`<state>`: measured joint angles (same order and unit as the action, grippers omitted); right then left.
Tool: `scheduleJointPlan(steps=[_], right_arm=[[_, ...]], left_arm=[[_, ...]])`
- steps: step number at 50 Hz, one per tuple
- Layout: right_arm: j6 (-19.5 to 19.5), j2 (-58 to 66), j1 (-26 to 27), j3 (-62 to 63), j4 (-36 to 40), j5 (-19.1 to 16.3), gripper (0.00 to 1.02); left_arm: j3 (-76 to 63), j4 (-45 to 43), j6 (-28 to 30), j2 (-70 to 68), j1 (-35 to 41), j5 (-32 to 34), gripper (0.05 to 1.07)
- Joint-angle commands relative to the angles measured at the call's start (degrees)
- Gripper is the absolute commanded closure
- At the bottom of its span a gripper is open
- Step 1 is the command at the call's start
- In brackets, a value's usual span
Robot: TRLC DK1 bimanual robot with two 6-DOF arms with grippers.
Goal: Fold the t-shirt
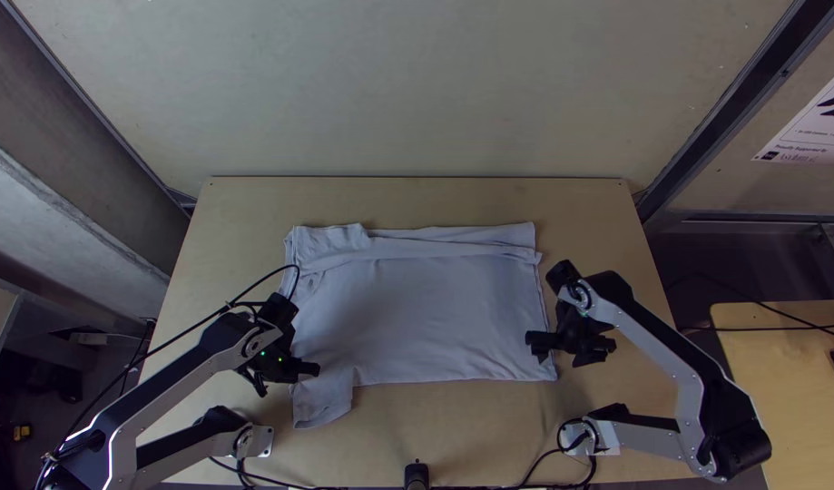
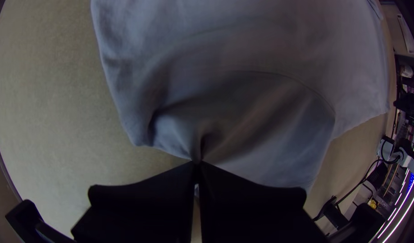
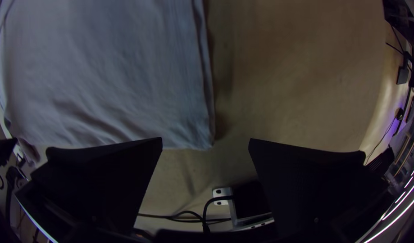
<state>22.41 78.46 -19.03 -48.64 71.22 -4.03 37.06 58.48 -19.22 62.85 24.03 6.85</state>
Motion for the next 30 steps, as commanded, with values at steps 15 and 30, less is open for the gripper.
scheduleJointPlan(steps=[15, 30], right_arm=[[-3.3, 8.9, -0.7, 4.3, -2.5, -1.3, 0.15], [-3.9, 9.9, -2.2, 6.0, -4.7, -0.9, 0.5]], left_arm=[[0.2, 0.1, 0.9, -1.1, -0.4, -0.2, 1.04], [0.2, 0.0, 1.2, -1.0, -0.8, -0.2, 1.04]])
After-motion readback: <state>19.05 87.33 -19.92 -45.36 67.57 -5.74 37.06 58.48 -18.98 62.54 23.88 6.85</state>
